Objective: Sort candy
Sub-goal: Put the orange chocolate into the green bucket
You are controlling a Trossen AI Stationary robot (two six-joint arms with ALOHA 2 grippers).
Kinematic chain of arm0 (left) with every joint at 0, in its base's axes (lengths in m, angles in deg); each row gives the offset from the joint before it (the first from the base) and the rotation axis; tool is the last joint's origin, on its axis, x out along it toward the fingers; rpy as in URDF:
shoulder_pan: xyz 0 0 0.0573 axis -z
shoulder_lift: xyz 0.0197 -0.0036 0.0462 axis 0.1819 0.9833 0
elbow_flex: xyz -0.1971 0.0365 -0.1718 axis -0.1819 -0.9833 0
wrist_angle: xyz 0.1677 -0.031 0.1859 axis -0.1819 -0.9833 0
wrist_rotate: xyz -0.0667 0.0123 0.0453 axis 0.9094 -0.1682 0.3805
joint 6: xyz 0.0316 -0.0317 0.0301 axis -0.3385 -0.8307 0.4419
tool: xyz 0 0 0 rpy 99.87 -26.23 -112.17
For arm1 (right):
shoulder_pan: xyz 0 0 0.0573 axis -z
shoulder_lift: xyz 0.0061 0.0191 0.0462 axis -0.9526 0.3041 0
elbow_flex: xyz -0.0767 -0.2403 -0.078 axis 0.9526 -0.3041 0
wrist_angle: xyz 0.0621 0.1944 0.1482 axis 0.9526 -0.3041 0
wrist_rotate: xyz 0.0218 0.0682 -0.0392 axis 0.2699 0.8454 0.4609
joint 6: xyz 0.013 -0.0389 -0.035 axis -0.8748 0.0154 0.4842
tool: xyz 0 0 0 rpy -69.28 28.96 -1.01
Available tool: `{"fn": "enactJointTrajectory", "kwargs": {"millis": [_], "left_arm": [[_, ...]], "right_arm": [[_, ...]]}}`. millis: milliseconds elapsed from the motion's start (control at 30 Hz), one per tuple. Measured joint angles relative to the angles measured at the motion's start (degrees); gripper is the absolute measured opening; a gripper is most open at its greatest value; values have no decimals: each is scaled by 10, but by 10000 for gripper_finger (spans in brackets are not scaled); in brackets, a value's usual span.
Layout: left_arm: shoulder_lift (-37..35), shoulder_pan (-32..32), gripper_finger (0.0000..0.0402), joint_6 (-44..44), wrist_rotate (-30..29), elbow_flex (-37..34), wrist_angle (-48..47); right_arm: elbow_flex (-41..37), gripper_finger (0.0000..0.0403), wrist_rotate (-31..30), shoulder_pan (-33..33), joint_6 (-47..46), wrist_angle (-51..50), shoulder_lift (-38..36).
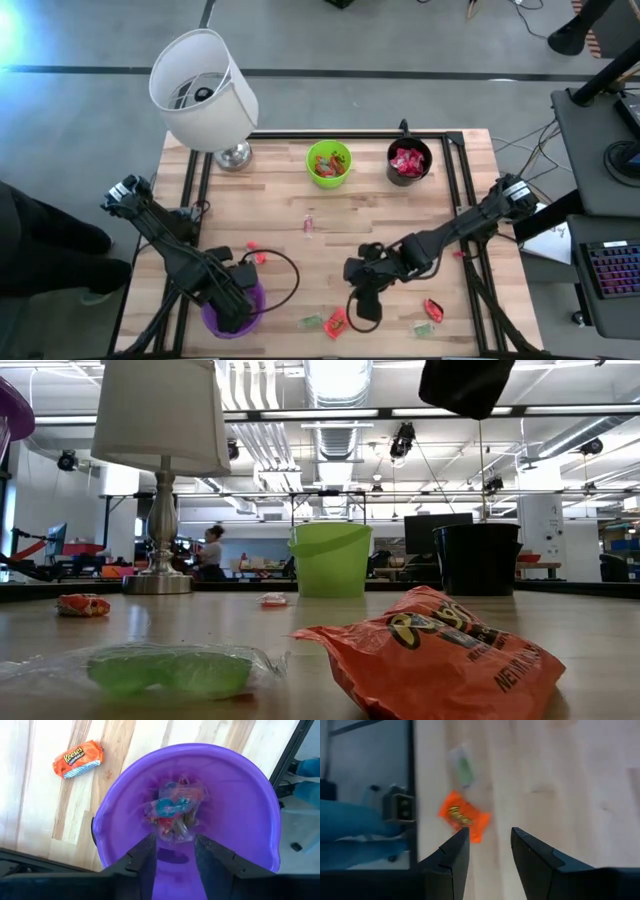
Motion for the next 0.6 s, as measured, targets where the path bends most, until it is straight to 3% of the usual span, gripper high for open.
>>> {"fn": "enactJointTrajectory", "kwargs": {"millis": [600], "left_arm": [[0, 0, 109, 51, -45, 0, 1]], "right_arm": [[-47, 137, 23, 18, 52, 86, 0]]}}
